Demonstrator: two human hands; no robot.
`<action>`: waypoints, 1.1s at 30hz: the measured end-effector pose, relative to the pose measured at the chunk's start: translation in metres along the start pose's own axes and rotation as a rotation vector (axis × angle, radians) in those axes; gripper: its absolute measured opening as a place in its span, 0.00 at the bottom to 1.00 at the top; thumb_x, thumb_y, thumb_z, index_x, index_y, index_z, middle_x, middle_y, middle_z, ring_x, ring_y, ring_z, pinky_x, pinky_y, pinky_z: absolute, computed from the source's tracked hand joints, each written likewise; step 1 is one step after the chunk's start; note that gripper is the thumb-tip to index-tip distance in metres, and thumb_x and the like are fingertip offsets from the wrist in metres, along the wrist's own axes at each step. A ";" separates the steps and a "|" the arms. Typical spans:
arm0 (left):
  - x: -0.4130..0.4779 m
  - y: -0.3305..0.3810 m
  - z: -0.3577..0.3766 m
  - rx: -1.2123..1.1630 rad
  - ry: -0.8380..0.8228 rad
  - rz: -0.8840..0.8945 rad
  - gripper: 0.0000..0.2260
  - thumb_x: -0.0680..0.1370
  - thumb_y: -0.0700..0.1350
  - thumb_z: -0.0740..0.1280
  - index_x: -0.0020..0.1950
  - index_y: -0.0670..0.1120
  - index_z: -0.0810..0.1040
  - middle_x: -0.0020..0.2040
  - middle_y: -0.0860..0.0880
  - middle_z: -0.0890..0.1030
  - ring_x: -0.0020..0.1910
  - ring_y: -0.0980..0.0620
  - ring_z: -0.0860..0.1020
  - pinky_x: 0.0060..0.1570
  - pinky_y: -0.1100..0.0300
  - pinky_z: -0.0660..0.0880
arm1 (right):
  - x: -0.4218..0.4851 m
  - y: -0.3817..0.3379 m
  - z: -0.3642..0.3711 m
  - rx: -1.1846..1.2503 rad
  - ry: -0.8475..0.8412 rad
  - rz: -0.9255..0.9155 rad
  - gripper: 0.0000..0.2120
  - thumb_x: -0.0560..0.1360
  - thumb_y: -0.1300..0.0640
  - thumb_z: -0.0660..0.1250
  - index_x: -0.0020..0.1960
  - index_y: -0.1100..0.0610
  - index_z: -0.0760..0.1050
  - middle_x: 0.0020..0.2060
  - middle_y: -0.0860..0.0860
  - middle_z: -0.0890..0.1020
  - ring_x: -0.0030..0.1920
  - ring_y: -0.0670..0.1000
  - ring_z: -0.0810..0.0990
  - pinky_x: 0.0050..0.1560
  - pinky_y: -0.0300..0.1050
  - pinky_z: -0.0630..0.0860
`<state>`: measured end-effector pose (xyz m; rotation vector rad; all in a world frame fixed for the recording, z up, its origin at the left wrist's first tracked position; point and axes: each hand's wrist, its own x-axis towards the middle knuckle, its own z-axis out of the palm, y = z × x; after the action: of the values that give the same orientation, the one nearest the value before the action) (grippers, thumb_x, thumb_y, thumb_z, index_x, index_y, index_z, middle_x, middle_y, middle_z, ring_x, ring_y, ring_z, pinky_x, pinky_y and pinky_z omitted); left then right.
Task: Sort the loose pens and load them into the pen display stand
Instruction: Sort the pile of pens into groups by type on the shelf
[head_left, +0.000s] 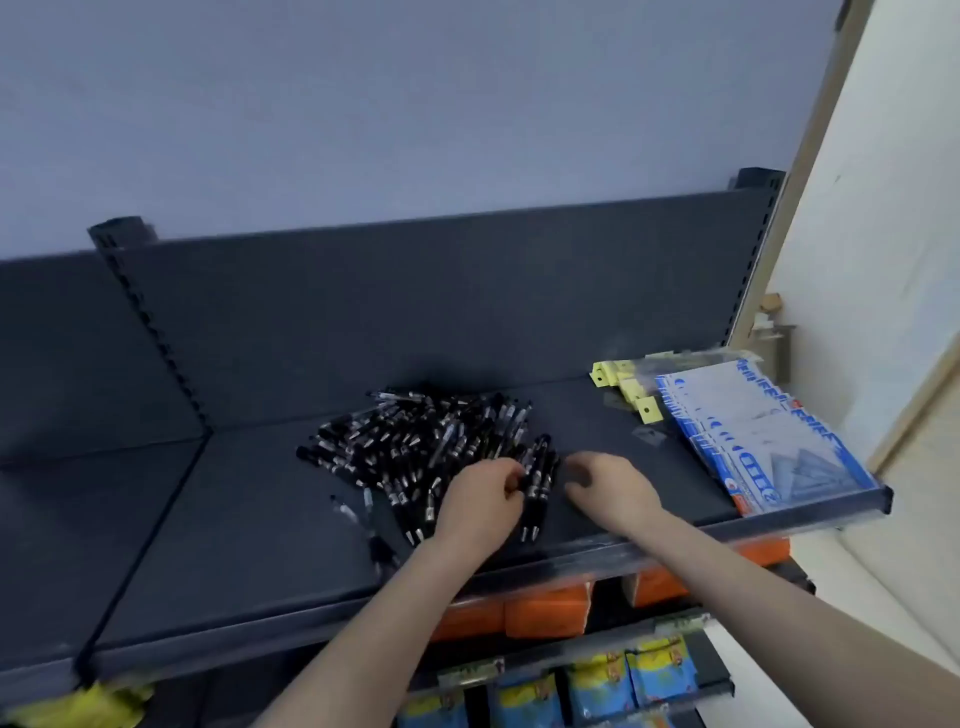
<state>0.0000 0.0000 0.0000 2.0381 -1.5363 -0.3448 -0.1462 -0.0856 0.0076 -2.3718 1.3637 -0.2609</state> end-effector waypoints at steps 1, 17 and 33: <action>0.005 0.003 0.007 0.023 -0.013 -0.013 0.13 0.75 0.41 0.66 0.59 0.48 0.80 0.53 0.49 0.83 0.53 0.49 0.79 0.55 0.58 0.74 | 0.004 0.004 0.001 0.003 0.007 0.015 0.17 0.74 0.55 0.63 0.63 0.51 0.76 0.59 0.52 0.80 0.60 0.54 0.77 0.54 0.47 0.76; 0.039 0.037 0.030 0.416 -0.090 -0.134 0.09 0.74 0.43 0.69 0.52 0.45 0.75 0.51 0.46 0.81 0.51 0.44 0.79 0.40 0.57 0.70 | 0.039 0.020 0.013 0.010 -0.014 0.070 0.06 0.72 0.55 0.63 0.38 0.56 0.73 0.40 0.54 0.78 0.43 0.57 0.79 0.37 0.42 0.71; 0.028 0.014 -0.011 -0.023 0.188 -0.376 0.14 0.70 0.48 0.70 0.55 0.54 0.81 0.42 0.58 0.80 0.47 0.57 0.79 0.46 0.59 0.77 | 0.062 0.009 0.011 0.127 -0.084 0.214 0.10 0.66 0.52 0.67 0.31 0.56 0.71 0.27 0.51 0.79 0.27 0.51 0.79 0.30 0.40 0.74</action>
<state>0.0032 -0.0259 0.0206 2.2674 -1.0312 -0.2992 -0.1181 -0.1403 -0.0084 -2.0904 1.4995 -0.1800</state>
